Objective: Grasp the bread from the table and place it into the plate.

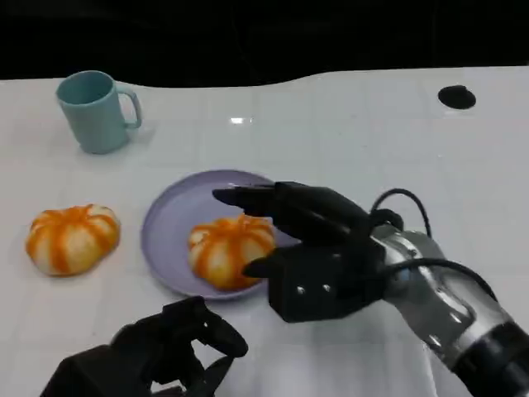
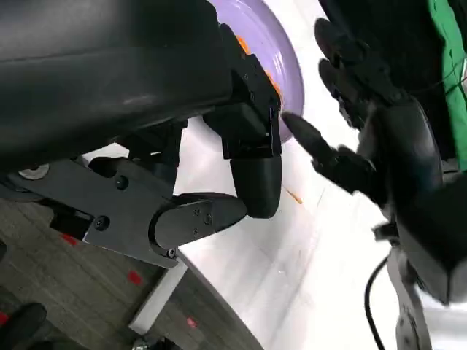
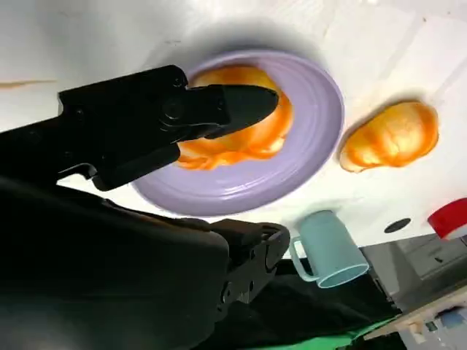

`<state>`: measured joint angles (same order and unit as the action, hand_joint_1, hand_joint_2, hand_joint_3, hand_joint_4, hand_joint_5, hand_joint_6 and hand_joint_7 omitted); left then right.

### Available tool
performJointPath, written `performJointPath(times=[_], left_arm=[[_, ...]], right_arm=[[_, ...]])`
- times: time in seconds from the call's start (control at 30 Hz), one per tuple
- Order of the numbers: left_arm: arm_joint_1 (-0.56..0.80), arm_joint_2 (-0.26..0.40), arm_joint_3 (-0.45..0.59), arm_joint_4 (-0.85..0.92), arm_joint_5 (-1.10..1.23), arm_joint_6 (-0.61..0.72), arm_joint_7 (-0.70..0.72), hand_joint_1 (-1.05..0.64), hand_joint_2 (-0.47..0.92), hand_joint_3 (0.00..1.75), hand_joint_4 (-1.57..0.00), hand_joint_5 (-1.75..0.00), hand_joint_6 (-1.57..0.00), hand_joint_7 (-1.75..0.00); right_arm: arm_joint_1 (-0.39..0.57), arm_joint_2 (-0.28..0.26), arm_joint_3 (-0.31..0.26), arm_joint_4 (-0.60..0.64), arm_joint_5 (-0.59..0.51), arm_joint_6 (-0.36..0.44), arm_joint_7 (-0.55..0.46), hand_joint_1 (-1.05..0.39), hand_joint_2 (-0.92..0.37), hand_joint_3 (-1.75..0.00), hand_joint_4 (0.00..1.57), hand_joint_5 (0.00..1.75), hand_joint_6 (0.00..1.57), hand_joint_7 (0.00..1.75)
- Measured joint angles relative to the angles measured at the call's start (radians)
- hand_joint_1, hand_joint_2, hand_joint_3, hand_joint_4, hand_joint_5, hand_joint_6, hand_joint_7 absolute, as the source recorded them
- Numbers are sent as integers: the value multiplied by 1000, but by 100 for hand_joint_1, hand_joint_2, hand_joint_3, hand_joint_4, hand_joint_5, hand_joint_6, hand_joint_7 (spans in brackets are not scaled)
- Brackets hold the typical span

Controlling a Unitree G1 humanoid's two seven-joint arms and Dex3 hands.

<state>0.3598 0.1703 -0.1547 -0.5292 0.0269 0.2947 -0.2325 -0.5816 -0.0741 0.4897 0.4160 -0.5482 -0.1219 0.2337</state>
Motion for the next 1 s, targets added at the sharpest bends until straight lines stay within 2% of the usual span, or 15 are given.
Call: performJointPath(times=[0.23,0.27,0.37,0.6,0.7,0.77,0.87,1.0], left_arm=[[-4,0,2,7,0,0,0,-24,79,68,-62,-175,-61,-129],[-5,0,2,7,-1,0,0,-24,79,68,-61,-175,-61,-129],[-8,0,4,9,-2,0,0,-24,80,68,-61,-175,-61,-130],[-9,0,3,10,-2,1,0,-23,79,68,-63,-175,-61,-130],[-10,1,3,10,-1,1,0,-23,79,68,-63,-175,-62,-130],[-9,2,3,10,-1,1,0,-23,79,68,-63,-175,-61,-130],[-7,3,3,10,-1,1,0,-24,79,68,-62,-175,-61,-130],[-7,5,2,9,0,2,0,-24,80,68,-62,-175,-62,-130]], right_arm=[[160,-82,-57,-200,45,-34,3,-63,-92,-18,20,29,28,7],[178,-90,-65,-214,51,-47,0,-61,-92,-18,20,41,31,8],[244,-121,-101,-256,79,-109,-30,-56,-92,-17,26,56,40,12],[391,-165,-181,-333,138,-244,-89,-47,-92,-16,43,72,57,19],[437,-181,-209,-375,149,-268,-96,-45,-92,-16,47,79,61,22],[468,-196,-227,-409,154,-275,-97,-43,-92,-13,46,95,64,28],[514,-212,-257,-461,165,-281,-96,-38,-91,-9,50,107,68,36],[572,-231,-297,-511,181,-286,-96,-29,-89,-6,63,108,76,53]])
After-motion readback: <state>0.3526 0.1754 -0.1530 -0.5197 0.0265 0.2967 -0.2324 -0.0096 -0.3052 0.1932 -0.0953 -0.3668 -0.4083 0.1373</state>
